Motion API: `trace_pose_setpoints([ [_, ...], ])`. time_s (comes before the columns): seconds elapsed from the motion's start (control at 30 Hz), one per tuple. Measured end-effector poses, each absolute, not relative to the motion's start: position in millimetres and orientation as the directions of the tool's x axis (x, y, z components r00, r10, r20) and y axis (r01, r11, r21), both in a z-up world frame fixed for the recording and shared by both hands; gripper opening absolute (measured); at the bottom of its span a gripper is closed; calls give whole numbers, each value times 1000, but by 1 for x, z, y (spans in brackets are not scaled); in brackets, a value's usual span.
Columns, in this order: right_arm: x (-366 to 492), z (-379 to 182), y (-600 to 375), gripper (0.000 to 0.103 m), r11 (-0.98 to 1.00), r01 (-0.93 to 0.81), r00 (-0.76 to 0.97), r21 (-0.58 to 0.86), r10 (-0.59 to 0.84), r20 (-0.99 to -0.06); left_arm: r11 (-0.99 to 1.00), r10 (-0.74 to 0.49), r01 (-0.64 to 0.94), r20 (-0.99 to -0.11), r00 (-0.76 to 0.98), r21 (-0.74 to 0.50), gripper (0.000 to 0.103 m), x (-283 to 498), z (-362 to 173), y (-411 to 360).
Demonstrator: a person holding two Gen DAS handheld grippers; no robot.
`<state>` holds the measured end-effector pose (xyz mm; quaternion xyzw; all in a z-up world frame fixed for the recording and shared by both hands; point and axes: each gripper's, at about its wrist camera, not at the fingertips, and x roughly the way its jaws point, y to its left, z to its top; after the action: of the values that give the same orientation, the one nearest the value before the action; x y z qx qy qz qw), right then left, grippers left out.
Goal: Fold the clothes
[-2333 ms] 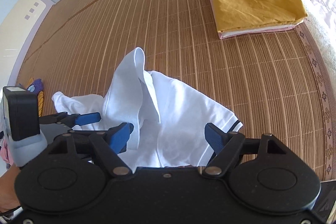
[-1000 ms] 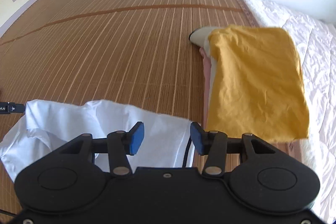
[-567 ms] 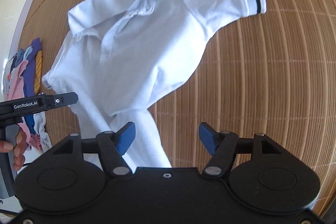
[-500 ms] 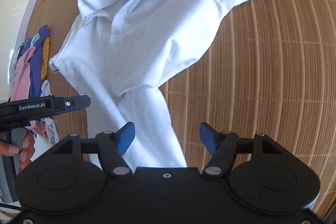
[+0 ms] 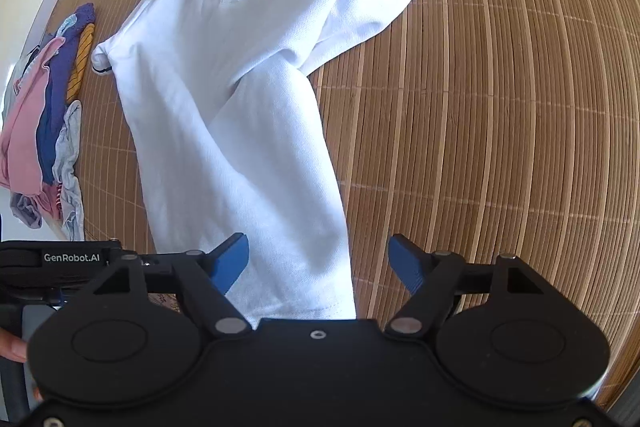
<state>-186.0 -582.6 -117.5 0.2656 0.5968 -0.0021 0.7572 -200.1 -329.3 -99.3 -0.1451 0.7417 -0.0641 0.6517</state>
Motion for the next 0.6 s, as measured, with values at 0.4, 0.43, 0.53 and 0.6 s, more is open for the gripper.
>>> trace_pose_setpoints([
  [0.4, -215, -104, -597, 80, 881, 330, 328, 340, 231, -916, 971, -230, -33, -960, 157, -238, 10, -204, 11, -273],
  [0.43, -217, -105, -598, 80, 875, 339, 332, 345, 231, -914, 981, -188, -12, -965, 183, -194, 10, -200, 19, -262],
  [0.53, -218, -105, -598, 80, 865, 355, 342, 356, 234, -910, 994, -95, -27, -968, 231, -104, 10, -186, 38, -233],
  [0.6, -216, -101, -597, 80, 863, 344, 357, 371, 246, -901, 993, -87, -54, -970, 228, -102, 10, -172, 36, -223],
])
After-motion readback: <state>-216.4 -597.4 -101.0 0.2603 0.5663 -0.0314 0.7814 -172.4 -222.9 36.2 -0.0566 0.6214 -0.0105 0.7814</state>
